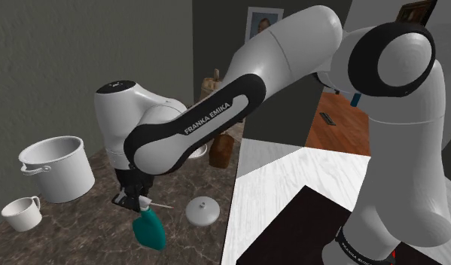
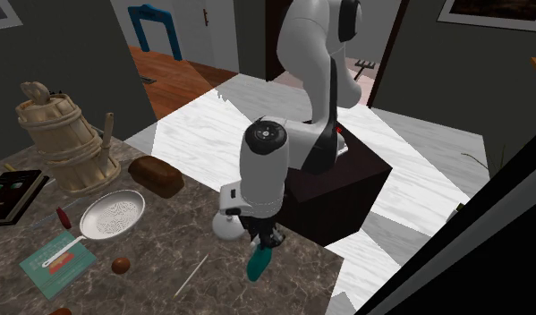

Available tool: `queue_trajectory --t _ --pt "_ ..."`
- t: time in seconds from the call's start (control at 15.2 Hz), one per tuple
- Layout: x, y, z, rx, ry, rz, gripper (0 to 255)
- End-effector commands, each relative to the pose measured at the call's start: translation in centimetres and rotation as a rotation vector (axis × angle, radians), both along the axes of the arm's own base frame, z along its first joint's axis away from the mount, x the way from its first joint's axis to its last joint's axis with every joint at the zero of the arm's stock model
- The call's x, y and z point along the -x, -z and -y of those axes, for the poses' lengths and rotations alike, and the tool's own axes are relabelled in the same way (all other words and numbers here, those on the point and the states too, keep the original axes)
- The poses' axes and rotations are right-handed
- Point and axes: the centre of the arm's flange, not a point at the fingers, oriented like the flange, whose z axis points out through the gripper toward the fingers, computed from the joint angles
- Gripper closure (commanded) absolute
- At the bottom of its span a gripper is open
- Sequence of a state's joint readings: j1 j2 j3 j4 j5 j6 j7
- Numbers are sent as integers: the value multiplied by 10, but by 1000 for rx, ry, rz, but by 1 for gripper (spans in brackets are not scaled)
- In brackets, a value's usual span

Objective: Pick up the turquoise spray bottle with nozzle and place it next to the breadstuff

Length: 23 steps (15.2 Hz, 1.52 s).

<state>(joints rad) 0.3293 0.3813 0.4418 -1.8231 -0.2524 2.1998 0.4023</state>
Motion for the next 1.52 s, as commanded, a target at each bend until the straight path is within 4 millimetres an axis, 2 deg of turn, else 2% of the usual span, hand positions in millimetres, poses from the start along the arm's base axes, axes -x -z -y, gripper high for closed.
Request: queue_trajectory --t 0.0,1.45 --pt "1 -11 1 0 0 0 255" --pt "1 -127 1 0 0 0 255"
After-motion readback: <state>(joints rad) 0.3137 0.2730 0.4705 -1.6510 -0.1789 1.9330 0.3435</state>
